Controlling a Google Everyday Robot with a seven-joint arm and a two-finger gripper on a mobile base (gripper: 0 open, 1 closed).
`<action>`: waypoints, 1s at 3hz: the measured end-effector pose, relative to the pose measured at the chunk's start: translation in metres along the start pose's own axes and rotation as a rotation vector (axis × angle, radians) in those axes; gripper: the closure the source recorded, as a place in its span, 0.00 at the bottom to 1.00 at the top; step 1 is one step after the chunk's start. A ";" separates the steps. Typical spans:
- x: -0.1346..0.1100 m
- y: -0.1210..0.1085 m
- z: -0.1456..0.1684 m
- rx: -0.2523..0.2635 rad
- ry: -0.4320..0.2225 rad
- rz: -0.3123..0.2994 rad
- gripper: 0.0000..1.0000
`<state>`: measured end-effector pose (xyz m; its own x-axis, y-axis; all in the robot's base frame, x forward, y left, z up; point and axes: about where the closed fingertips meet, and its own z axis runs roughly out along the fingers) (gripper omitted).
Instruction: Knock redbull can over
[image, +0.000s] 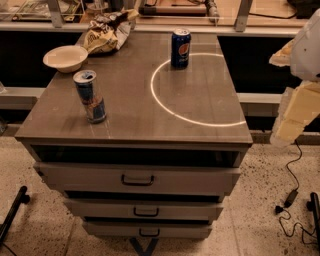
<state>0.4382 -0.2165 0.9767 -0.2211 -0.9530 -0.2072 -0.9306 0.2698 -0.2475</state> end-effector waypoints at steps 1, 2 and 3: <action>0.000 0.000 0.000 0.000 0.000 0.000 0.00; -0.043 -0.011 0.013 0.021 -0.096 -0.035 0.00; -0.104 -0.019 0.038 0.046 -0.213 -0.039 0.00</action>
Offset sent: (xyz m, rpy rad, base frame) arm 0.0481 0.0680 -0.0034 0.1372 -0.0898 0.0988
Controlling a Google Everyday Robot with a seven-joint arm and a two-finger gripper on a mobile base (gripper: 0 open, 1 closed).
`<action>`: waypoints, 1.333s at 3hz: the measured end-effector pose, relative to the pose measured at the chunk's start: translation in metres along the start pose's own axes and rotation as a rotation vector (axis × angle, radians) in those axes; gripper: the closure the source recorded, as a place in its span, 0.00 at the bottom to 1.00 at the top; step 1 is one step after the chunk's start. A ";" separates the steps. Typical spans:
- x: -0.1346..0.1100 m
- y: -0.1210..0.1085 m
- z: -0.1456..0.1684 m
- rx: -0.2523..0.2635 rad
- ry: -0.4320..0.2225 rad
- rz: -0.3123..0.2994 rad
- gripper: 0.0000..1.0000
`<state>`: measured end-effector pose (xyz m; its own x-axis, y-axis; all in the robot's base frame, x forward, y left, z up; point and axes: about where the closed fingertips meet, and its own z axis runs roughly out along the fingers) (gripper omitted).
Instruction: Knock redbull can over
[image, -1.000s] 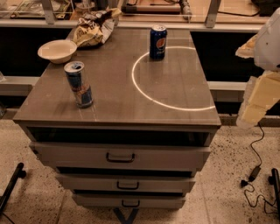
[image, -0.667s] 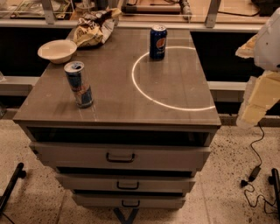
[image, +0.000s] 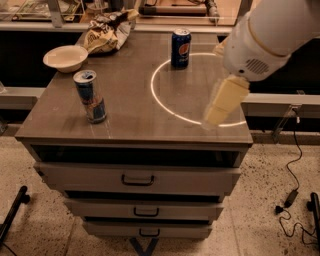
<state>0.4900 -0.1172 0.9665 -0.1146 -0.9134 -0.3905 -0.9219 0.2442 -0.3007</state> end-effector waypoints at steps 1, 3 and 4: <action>-0.066 -0.012 0.046 0.013 -0.147 0.005 0.00; -0.129 -0.029 0.077 0.029 -0.288 0.021 0.00; -0.154 -0.029 0.097 -0.018 -0.505 0.068 0.00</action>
Offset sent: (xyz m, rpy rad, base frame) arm 0.1143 0.2110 -0.0136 0.4285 -0.0998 0.0804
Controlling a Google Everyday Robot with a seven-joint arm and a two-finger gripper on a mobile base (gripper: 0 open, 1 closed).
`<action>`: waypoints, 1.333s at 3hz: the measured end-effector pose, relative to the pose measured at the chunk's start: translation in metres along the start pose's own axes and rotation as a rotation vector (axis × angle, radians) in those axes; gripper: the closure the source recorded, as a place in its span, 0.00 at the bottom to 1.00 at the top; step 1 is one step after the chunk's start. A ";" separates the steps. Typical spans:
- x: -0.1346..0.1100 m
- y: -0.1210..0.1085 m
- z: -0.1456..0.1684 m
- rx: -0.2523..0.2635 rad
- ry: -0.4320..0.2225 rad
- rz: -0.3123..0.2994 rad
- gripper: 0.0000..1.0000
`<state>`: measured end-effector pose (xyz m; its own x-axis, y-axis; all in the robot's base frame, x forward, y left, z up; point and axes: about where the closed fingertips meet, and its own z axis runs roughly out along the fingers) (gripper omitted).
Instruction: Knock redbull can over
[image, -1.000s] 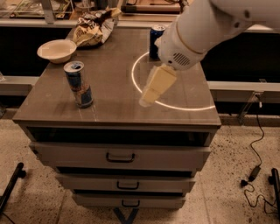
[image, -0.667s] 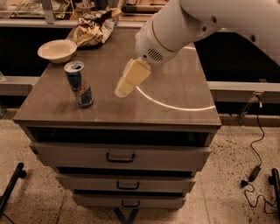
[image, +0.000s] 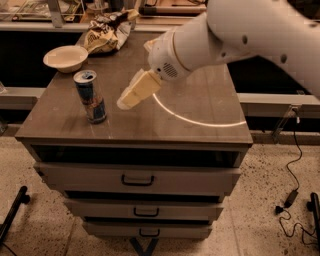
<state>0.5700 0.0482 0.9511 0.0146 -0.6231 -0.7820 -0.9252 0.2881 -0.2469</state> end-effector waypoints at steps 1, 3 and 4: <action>-0.015 0.000 0.022 -0.037 -0.188 0.047 0.00; -0.049 0.020 0.054 -0.169 -0.475 0.114 0.00; -0.063 0.032 0.068 -0.193 -0.511 0.113 0.00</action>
Offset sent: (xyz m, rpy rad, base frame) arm 0.0099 0.0614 0.0008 0.5613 0.0409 0.1579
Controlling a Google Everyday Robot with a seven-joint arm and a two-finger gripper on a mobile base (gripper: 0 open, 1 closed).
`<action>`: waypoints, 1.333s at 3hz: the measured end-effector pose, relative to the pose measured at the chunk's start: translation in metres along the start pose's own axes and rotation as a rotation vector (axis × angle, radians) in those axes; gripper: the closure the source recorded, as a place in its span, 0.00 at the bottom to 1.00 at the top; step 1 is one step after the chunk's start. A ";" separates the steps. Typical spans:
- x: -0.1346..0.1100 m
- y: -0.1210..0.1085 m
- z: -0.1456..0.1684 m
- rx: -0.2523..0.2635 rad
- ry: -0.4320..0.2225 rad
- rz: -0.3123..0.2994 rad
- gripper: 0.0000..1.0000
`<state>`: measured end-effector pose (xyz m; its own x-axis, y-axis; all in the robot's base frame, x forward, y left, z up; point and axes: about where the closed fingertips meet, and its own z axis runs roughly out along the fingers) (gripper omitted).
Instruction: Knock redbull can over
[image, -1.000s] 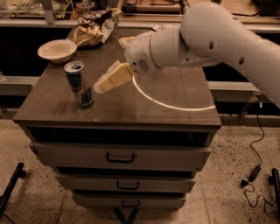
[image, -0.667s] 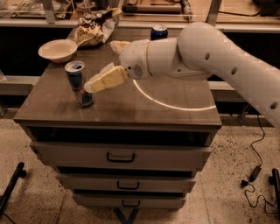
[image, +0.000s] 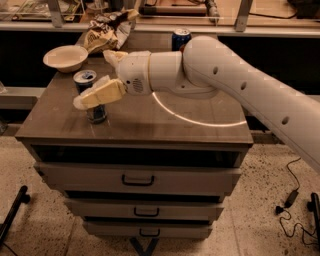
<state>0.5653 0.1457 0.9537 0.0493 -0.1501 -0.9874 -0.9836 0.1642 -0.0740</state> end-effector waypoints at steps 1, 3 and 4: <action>0.003 0.003 0.018 -0.008 -0.013 0.005 0.00; 0.012 0.003 0.042 -0.009 -0.025 0.027 0.00; 0.024 -0.005 0.037 0.012 -0.037 0.040 0.25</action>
Offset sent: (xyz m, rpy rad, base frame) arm 0.0063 0.0475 -0.0198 0.0273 0.0217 0.0090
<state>0.5775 0.1779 0.9251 0.0163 -0.1065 -0.9942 -0.9828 0.1812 -0.0355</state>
